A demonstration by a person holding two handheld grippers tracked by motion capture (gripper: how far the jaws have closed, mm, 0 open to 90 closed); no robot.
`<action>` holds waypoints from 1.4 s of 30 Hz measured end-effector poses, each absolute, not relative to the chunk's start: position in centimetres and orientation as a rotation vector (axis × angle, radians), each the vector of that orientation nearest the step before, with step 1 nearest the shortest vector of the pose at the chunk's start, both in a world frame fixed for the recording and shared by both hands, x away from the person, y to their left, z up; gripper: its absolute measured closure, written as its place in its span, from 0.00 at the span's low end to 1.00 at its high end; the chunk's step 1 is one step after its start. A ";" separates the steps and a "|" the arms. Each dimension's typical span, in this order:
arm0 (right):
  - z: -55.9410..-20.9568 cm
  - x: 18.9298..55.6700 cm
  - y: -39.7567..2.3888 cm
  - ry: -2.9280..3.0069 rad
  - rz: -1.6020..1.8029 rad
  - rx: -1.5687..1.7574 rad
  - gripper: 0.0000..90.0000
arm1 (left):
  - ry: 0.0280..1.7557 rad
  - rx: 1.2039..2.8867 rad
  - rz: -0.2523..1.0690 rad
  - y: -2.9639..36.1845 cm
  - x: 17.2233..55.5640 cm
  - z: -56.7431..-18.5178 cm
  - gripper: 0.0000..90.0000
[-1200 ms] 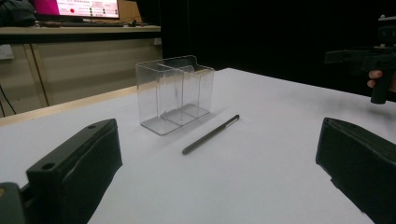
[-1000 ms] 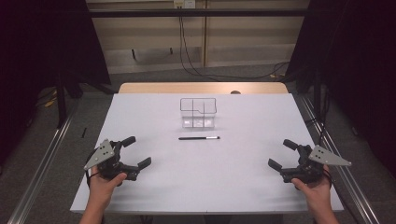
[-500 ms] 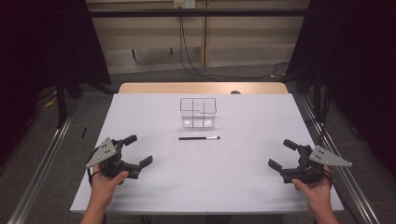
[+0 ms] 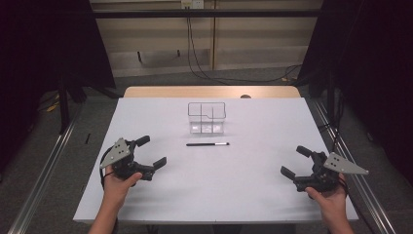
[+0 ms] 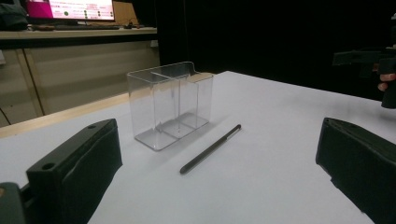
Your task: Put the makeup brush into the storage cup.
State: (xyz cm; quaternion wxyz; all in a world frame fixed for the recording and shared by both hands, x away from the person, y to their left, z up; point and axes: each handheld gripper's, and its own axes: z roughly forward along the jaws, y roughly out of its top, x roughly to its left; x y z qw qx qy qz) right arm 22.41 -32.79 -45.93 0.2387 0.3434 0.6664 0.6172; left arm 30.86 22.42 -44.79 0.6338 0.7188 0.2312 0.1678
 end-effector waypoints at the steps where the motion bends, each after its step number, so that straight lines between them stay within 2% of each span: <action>1: -45.9 22.4 -32.8 1.821 1.693 0.943 0.00 | 0.524 1.649 0.390 22.3 30.9 -44.8 0.00; 42: -45.9 22.3 -32.8 1.832 1.687 0.928 0.00 | 0.436 1.673 0.308 15.5 33.6 -44.4 0.00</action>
